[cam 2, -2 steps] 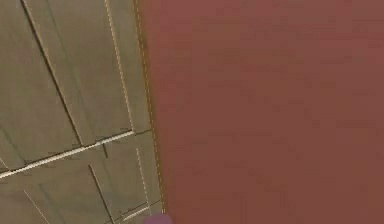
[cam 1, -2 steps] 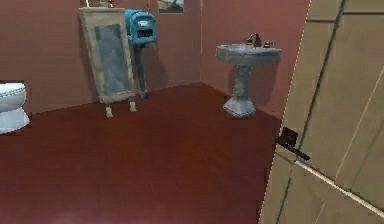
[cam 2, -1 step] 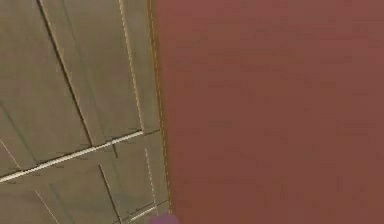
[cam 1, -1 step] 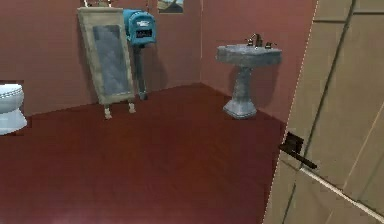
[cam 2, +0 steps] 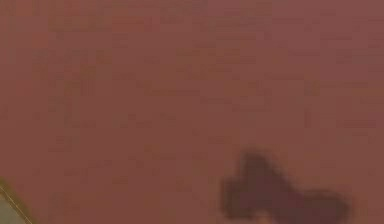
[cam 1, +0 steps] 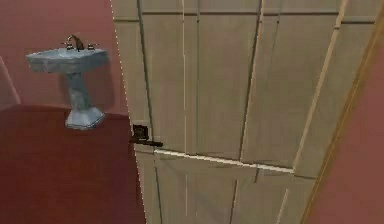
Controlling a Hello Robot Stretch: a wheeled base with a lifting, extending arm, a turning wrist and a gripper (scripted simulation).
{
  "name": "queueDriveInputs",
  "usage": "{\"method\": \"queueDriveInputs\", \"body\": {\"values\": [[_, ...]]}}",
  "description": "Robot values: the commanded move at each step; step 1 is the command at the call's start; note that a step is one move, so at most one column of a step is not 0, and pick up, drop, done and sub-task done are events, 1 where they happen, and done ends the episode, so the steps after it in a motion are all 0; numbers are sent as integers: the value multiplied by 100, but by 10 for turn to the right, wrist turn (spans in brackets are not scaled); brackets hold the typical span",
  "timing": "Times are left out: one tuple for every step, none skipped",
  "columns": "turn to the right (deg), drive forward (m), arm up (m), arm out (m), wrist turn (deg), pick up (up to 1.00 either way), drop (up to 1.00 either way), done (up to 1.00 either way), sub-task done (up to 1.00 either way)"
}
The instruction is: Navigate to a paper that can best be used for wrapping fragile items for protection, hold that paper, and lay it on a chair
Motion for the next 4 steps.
{"method": "queueDriveInputs", "body": {"values": [[450,0,0,0,0,0,0,0,0],[330,0,0,0,0,0,0,0,0],[30,0,0,0,0,0,0,0,0],[450,0,0,0,0,0,0,0,0]]}}
